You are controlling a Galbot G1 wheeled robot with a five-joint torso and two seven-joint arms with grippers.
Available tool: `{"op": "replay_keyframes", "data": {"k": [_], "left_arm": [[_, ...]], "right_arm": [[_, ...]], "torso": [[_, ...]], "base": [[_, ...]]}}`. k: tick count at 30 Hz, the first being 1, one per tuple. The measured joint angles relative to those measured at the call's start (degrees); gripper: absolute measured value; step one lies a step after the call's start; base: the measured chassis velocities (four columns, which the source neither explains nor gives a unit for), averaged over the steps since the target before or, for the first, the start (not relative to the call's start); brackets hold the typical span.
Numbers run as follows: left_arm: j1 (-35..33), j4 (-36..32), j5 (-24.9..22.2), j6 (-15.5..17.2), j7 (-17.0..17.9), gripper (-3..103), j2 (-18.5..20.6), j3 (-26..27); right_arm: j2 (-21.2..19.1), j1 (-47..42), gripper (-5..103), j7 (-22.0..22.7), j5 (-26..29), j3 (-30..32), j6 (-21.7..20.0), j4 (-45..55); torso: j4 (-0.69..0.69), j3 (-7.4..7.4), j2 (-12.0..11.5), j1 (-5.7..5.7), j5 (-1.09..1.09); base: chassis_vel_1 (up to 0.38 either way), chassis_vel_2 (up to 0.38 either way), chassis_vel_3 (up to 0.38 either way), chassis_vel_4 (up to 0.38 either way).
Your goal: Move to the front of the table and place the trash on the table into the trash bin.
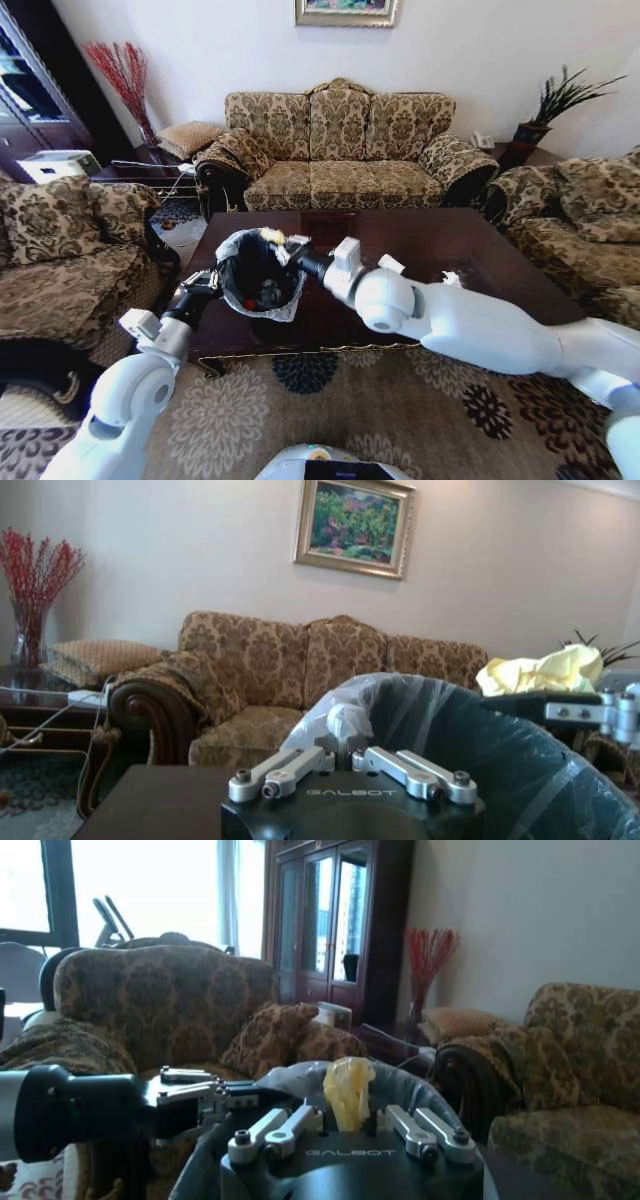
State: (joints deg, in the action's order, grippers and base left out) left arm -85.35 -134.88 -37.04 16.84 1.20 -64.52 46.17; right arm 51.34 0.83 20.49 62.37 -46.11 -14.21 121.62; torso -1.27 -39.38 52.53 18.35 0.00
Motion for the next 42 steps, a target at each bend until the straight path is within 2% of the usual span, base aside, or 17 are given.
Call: {"op": "replay_keyframes", "data": {"k": [2, 5, 8, 9, 12, 15, 18, 19, 20, 23, 24, 27, 28, 30, 31, 35, 42], "left_arm": [[0.23, 0.05, -0.08, 0.09, -0.01, 3, 0.05, 0.12], [0.29, 0.05, -0.09, 0.13, 0.00, 3, 0.02, 0.19], [0.11, 0.06, -0.10, 0.15, 0.00, 3, -0.26, 0.55], [0.11, 0.06, -0.10, 0.15, 0.00, 3, -0.26, 0.55], [-0.01, 0.04, -0.14, 0.15, -0.03, 3, -0.31, 0.88], [0.02, 0.05, -0.19, 0.15, -0.03, 3, -0.24, 1.03], [0.10, 0.26, -0.22, 0.15, -0.03, 3, -0.31, 1.04], [0.10, 0.26, -0.22, 0.15, -0.03, 3, -0.31, 1.04], [0.11, 0.27, -0.23, 0.25, -0.03, 3, -0.48, 1.03], [-0.22, 0.27, -0.32, 0.58, 0.03, 3, -0.81, 1.16], [-0.22, 0.27, -0.32, 0.58, 0.03, 3, -0.81, 1.16], [-0.40, 0.45, -0.34, 0.32, 0.01, 3, -0.63, 1.86], [-0.40, 0.45, -0.34, 0.32, 0.01, 3, -0.63, 1.86], [-0.38, 0.47, -0.36, 0.19, -0.02, 3, -0.18, 1.98], [-0.38, 0.47, -0.36, 0.19, -0.02, 3, -0.18, 1.98], [-0.42, 0.39, -0.40, 0.18, -0.20, 3, 0.41, 1.89], [-0.62, 0.19, -0.44, 0.14, -0.37, 3, 0.85, 1.82]], "right_arm": [[1.46, 0.02, 28, 0.50, -0.02, -0.30, -0.10, -0.82], [2.54, 0.10, 33, 0.88, -0.02, -0.40, -0.13, -1.38], [4.07, 0.17, 50, 1.35, -0.04, -0.45, -0.16, -2.28], [4.07, 0.17, 50, 1.35, -0.04, -0.45, -0.16, -2.28], [5.06, 0.27, 66, 2.18, -0.22, 0.00, -0.03, -2.85], [5.50, 0.31, 71, 3.32, -0.29, 2.06, 0.28, -3.16], [4.91, -0.29, 87, 6.17, -0.19, 7.29, 0.37, -4.11], [4.91, -0.29, 87, 6.17, -0.19, 7.29, 0.37, -4.11], [4.21, -1.30, 93, 7.20, -0.37, 9.68, 0.19, -4.65], [1.28, -6.29, 99, 9.24, -3.46, 17.64, -0.95, -6.00], [1.28, -6.29, 99, 9.24, -3.46, 17.64, -0.95, -6.00], [-2.52, -13.73, 100, 10.85, -7.93, 26.80, -3.44, -6.91], [-2.52, -13.73, 100, 10.85, -7.93, 26.80, -3.44, -6.91], [-4.10, -22.23, 100, 10.86, -9.81, 34.16, -6.04, -6.69], [-4.10, -22.23, 100, 10.86, -9.81, 34.16, -6.04, -6.69], [-5.43, -32.40, 100, 9.81, -12.02, 41.78, -6.85, -6.10], [-5.75, -38.59, 100, 8.61, -13.24, 47.09, -6.65, -5.61]], "torso": [[-0.01, 0.00, 0.00, 0.00, 0.00], [-0.02, 0.00, 0.00, 0.00, -0.01], [-0.02, 0.00, 0.00, 0.00, -0.01], [-0.02, 0.00, 0.00, 0.00, -0.01], [-0.02, 0.00, 0.00, 0.00, -0.01], [-0.02, 0.00, 0.00, 0.00, -0.01], [-0.04, 0.00, 0.00, 0.00, -0.01], [-0.04, 0.00, 0.00, 0.00, -0.01], [-0.04, 0.00, 0.00, 0.00, -0.02], [-0.03, 0.00, 0.00, 0.01, 0.01], [-0.03, 0.00, 0.00, 0.01, 0.01], [-0.02, 0.00, 0.00, 0.01, 0.01], [-0.02, 0.00, 0.00, 0.01, 0.01], [0.00, 0.00, 0.00, 0.01, 0.04], [0.00, 0.00, 0.00, 0.01, 0.04], [-0.01, 0.00, 0.00, 0.00, 0.01], [-0.02, 0.01, 0.01, -0.01, 0.00]], "base": [[0.000, 0.000, 0.000, 0.000], [0.000, 0.000, 0.000, 0.000], [0.000, 0.000, 0.000, 0.000], [0.000, 0.000, 0.000, 0.000], [0.000, 0.000, 0.000, 0.000], [0.000, 0.000, 0.000, 0.000], [0.000, 0.000, 0.000, 0.000], [0.000, 0.000, 0.000, 0.000], [0.000, 0.000, 0.000, 0.000], [0.000, 0.000, 0.000, 0.000], [0.000, 0.000, 0.000, 0.000], [0.000, 0.000, 0.000, 0.000], [0.000, 0.000, 0.000, 0.000], [0.000, 0.000, 0.000, 0.000], [0.000, 0.000, 0.000, 0.000], [0.000, 0.000, 0.000, 0.000], [0.000, 0.000, 0.000, 0.000]]}}
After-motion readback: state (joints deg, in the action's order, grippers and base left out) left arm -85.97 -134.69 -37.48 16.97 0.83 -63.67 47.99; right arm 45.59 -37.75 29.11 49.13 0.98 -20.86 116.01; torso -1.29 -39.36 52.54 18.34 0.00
